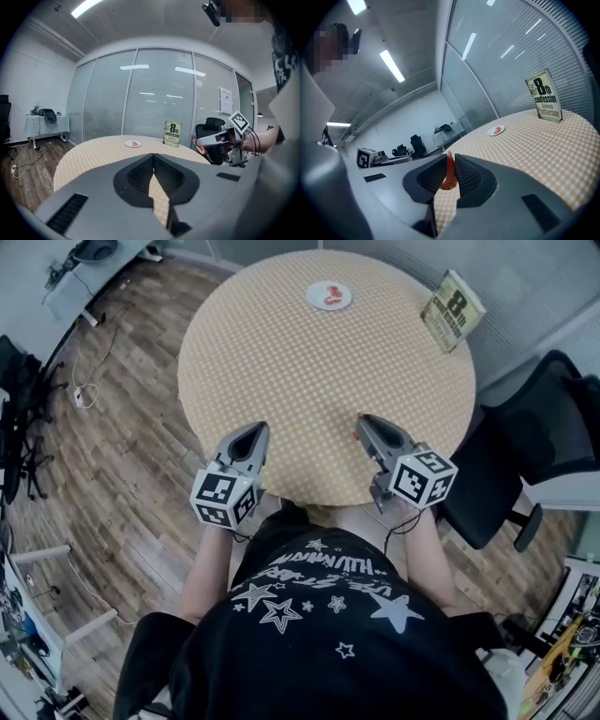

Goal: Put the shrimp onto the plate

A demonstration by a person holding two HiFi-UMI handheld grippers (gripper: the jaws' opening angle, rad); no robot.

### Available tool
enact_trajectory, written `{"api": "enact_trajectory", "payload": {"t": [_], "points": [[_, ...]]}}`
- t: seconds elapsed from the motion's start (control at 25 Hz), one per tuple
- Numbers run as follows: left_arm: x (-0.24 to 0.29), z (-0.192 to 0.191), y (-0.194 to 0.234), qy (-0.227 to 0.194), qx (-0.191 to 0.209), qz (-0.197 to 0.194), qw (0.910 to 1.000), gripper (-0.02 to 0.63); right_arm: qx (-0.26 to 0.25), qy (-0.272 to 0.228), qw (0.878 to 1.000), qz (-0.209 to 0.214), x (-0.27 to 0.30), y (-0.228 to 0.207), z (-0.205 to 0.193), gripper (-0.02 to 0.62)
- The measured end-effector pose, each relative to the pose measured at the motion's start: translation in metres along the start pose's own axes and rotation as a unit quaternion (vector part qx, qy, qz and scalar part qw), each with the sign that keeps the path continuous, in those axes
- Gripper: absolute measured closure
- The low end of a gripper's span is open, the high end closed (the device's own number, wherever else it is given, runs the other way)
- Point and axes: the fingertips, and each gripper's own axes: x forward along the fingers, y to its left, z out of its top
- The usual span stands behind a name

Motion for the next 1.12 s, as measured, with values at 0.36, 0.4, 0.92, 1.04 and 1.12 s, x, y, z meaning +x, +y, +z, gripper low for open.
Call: {"api": "enact_trajectory", "payload": {"t": [0.36, 0.4, 0.92, 1.04, 1.12], "points": [[0.036, 0.008, 0.063, 0.015, 0.002, -0.008, 0.9999, 0.600, 0.007, 0.013, 1.000, -0.026, 0.064, -0.015, 0.022, 0.547], [0.039, 0.009, 0.070, 0.016, 0.004, -0.009, 0.9998, 0.600, 0.008, 0.014, 0.999, -0.031, 0.072, -0.017, 0.025, 0.548], [0.093, 0.003, 0.147, 0.045, -0.010, -0.052, 0.9976, 0.600, 0.010, 0.011, 0.996, -0.092, 0.153, -0.035, 0.053, 0.547], [0.110, 0.007, 0.156, 0.045, -0.004, -0.065, 0.9969, 0.600, 0.013, 0.004, 0.995, -0.103, 0.165, -0.042, 0.061, 0.548], [0.120, 0.009, 0.157, 0.044, -0.004, -0.068, 0.9967, 0.600, 0.018, 0.005, 0.994, -0.105, 0.170, -0.047, 0.061, 0.547]]}}
